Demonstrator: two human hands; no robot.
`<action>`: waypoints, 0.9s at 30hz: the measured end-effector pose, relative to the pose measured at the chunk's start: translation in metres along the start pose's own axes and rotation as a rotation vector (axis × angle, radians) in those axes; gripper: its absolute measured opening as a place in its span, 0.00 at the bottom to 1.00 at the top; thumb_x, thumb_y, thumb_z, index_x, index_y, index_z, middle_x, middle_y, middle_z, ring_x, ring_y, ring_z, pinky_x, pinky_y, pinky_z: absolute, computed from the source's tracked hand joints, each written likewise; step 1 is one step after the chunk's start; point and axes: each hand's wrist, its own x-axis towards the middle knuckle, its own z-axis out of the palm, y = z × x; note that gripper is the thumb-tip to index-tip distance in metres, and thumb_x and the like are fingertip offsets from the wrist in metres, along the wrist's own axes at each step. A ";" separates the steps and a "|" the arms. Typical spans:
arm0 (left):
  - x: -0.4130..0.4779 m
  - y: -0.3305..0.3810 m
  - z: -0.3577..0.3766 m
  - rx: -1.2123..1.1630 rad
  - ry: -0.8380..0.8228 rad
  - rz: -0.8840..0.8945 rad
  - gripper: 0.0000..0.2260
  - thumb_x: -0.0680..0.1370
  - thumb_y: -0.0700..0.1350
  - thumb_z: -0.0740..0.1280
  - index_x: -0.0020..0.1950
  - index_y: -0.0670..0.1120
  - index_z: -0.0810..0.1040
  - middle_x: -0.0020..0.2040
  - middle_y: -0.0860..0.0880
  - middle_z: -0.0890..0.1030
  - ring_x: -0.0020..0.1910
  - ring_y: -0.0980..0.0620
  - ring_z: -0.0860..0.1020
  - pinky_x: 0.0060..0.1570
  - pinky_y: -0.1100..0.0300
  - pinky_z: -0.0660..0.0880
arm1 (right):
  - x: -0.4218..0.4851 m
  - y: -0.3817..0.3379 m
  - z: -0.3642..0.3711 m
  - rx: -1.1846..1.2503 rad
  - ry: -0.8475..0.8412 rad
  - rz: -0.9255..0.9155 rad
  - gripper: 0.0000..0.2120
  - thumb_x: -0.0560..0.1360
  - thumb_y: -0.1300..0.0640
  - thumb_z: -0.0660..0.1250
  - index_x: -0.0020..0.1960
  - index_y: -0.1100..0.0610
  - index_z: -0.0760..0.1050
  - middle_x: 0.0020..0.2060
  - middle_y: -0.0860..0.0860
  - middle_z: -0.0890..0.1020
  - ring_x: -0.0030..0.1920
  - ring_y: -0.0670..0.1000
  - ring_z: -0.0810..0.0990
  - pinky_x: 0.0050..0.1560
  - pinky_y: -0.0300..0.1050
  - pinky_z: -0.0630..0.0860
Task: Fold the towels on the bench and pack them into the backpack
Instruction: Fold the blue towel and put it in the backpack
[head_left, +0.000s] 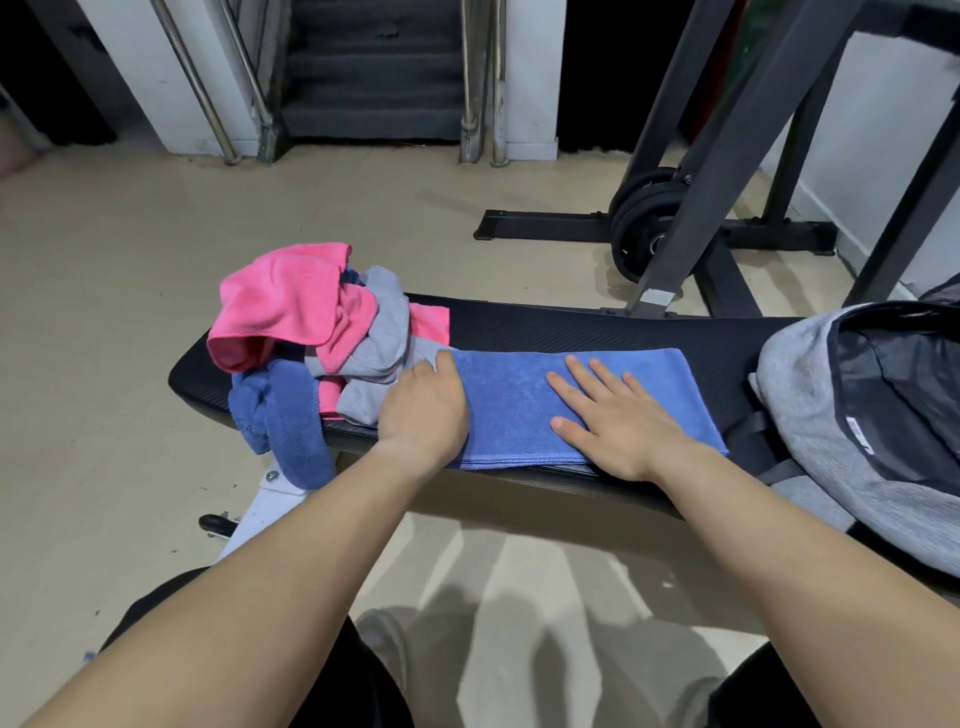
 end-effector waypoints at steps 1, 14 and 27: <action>0.001 0.000 0.000 -0.041 -0.002 -0.003 0.14 0.80 0.41 0.59 0.65 0.41 0.66 0.59 0.38 0.76 0.57 0.37 0.75 0.49 0.49 0.70 | 0.000 0.000 0.000 0.000 0.000 0.000 0.30 0.82 0.36 0.43 0.81 0.41 0.38 0.80 0.44 0.36 0.80 0.48 0.35 0.79 0.54 0.38; 0.030 0.000 -0.028 -0.474 -0.060 -0.246 0.25 0.78 0.45 0.71 0.68 0.36 0.65 0.59 0.36 0.78 0.59 0.35 0.76 0.47 0.53 0.66 | -0.005 0.011 -0.003 0.041 -0.011 0.000 0.33 0.81 0.33 0.46 0.81 0.40 0.39 0.80 0.42 0.36 0.79 0.47 0.34 0.79 0.54 0.38; 0.043 0.012 -0.060 -0.943 0.166 -0.171 0.24 0.73 0.40 0.73 0.68 0.48 0.74 0.42 0.54 0.81 0.45 0.52 0.82 0.52 0.52 0.79 | 0.013 -0.025 0.002 0.019 0.007 0.112 0.33 0.80 0.31 0.41 0.80 0.40 0.37 0.80 0.46 0.34 0.79 0.51 0.32 0.78 0.57 0.35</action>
